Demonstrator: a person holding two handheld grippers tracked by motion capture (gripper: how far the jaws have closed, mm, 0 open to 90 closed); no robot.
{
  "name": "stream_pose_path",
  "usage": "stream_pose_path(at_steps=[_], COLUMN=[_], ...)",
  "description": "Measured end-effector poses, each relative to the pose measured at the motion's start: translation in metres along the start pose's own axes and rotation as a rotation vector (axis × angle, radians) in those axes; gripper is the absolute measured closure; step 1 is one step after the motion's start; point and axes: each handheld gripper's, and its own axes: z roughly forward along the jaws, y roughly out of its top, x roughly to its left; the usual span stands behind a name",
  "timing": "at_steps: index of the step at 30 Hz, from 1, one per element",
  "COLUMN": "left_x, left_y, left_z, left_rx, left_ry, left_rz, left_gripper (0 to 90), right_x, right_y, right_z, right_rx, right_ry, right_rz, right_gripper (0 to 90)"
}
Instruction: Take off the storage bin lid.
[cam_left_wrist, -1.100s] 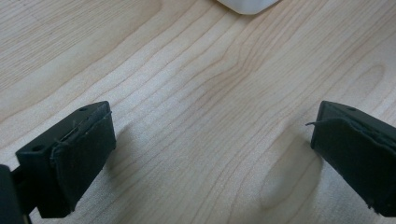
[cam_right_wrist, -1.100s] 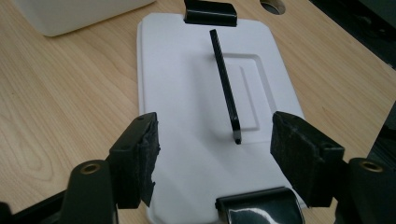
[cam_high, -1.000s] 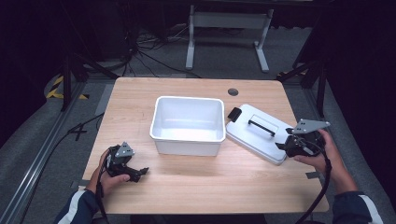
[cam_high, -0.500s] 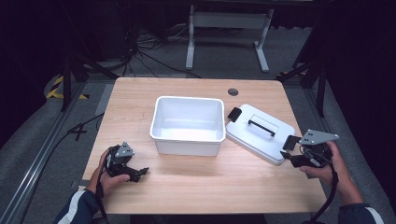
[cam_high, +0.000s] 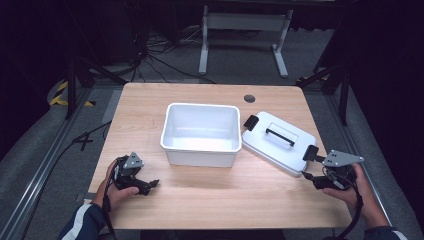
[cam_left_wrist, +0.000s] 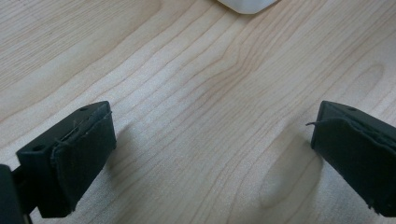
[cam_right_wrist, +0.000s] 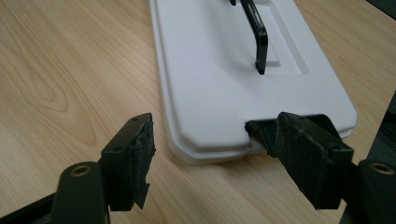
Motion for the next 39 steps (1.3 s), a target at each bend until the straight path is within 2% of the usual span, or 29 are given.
stream_pose_path(at_steps=[6, 18, 20, 25, 27, 32, 39], left_x=[0.0, 0.0, 0.0, 0.0, 0.0, 0.0, 0.0], left_y=[0.0, 0.0, 0.0, 0.0, 0.0, 0.0, -0.002], left_z=[0.0, 0.0, 0.0, 0.0, 0.0, 0.0, 0.0], left_rx=[0.0, 0.0, 0.0, 0.0, 0.0, 0.0, -0.01], left_ry=[0.0, 0.0, 0.0, 0.0, 0.0, -0.002, 0.002], left_rz=[0.0, 0.0, 0.0, 0.0, 0.0, 0.001, -0.001], left_gripper=[0.4, 0.4, 0.4, 0.4, 0.4, 0.3, 0.4], right_x=[0.001, 0.005, 0.006, 0.006, 0.006, 0.003, 0.003], right_y=[-0.015, -0.049, -0.054, -0.063, -0.067, -0.069, -0.069], right_z=[0.003, 0.014, 0.015, 0.02, 0.021, 0.021, 0.022], right_rx=[-0.001, -0.007, -0.017, -0.016, -0.044, -0.032, -0.03], right_ry=[-0.005, 0.002, 0.02, 0.029, 0.039, 0.053, 0.044], right_rz=[0.016, 0.121, 0.15, 0.191, 0.22, 0.253, 0.261], right_gripper=[28.9, 27.4, 27.3, 25.6, 25.1, 22.9, 22.7])
